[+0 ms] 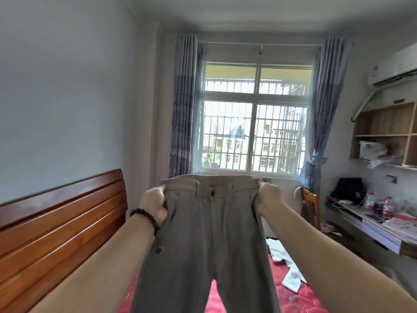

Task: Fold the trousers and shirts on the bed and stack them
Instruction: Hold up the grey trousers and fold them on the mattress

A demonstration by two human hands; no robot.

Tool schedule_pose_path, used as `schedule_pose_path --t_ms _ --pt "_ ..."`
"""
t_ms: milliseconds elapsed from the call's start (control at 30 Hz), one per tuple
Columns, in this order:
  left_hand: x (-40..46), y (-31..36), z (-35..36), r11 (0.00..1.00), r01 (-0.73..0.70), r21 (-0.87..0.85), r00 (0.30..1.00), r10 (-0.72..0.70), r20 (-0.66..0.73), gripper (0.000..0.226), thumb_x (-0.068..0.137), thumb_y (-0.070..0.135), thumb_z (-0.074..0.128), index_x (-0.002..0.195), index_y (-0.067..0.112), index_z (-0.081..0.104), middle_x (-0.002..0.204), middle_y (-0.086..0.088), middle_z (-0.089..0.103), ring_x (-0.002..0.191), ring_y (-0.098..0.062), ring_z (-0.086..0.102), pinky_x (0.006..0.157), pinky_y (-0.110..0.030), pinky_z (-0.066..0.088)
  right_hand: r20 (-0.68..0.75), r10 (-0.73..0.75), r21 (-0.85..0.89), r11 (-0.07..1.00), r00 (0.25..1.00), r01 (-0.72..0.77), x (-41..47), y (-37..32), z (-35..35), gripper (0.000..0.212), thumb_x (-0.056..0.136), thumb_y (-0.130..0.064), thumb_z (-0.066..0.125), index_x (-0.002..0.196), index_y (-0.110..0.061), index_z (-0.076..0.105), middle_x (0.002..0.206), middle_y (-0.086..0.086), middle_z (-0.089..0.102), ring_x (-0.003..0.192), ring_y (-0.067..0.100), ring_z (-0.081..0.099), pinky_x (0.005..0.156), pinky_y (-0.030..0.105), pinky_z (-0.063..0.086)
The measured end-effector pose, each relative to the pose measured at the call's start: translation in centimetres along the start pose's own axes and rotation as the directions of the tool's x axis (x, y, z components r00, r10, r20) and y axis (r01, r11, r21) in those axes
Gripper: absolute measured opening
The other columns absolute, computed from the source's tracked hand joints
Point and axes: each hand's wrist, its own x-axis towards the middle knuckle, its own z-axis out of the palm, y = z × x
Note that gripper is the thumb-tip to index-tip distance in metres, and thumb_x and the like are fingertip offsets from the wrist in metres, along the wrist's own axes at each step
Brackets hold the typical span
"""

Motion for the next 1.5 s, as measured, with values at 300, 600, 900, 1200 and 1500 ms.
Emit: schedule_pose_path --t_ms 300,600,900,1200,1500 --pt "-4.1 -3.1 8.1 0.981 -0.188 0.047 0.958 0.173 0.227 0.028 0.092 0.036 0.06 0.103 0.01 0.059 0.09 -0.007 0.071 0.081 -0.019 0.069 0.075 -0.036 0.057 0.525 -0.029 0.461 0.85 0.851 -0.255 -8.8 0.3 6.8 0.048 0.101 -0.04 0.039 0.105 0.001 0.064 0.095 0.014 0.066 0.084 0.022 0.065 0.084 0.033 0.054" --pt "-4.0 0.9 5.8 0.975 -0.222 0.028 0.927 0.202 0.315 0.013 0.093 0.016 0.06 0.1 0.01 0.069 0.099 -0.015 0.072 0.09 -0.031 0.069 0.079 -0.046 0.058 0.481 -0.211 0.21 0.97 0.851 0.122 -6.0 0.0 4.3 0.043 0.088 -0.032 0.066 0.126 -0.011 0.06 0.119 0.003 0.066 0.104 0.016 0.064 0.072 0.019 0.051" --pt "-3.7 6.4 3.6 0.972 -0.226 0.057 0.857 0.171 0.486 0.025 0.092 0.017 0.058 0.113 0.006 0.065 0.107 -0.014 0.071 0.089 -0.025 0.07 0.068 -0.033 0.058 0.742 0.038 0.002 0.998 0.669 -0.06 -2.2 -2.2 0.1 0.066 0.053 -0.028 0.092 0.112 -0.01 0.069 0.114 0.014 0.07 0.097 0.028 0.07 0.072 0.035 0.058" --pt "-3.2 6.5 -1.8 0.934 -0.104 0.342 0.909 -0.05 0.414 0.036 0.077 0.018 0.074 0.109 0.003 0.066 0.104 -0.013 0.073 0.093 -0.025 0.071 0.068 -0.029 0.058 0.587 -0.189 0.176 0.979 0.787 0.104 -4.1 -3.0 3.5 0.048 0.053 -0.01 0.087 0.097 0.0 0.072 0.099 0.018 0.073 0.088 0.03 0.072 0.066 0.033 0.059" --pt "-3.8 5.0 -4.0 0.987 -0.083 0.141 0.935 0.028 0.354 0.03 0.086 0.01 0.064 0.11 -0.008 0.064 0.104 -0.022 0.07 0.085 -0.028 0.07 0.073 -0.035 0.06 0.691 -0.034 0.003 0.999 0.722 0.044 -4.8 -0.4 1.7 0.049 0.064 -0.01 0.08 0.11 0.001 0.066 0.106 0.018 0.072 0.092 0.031 0.071 0.069 0.033 0.058"
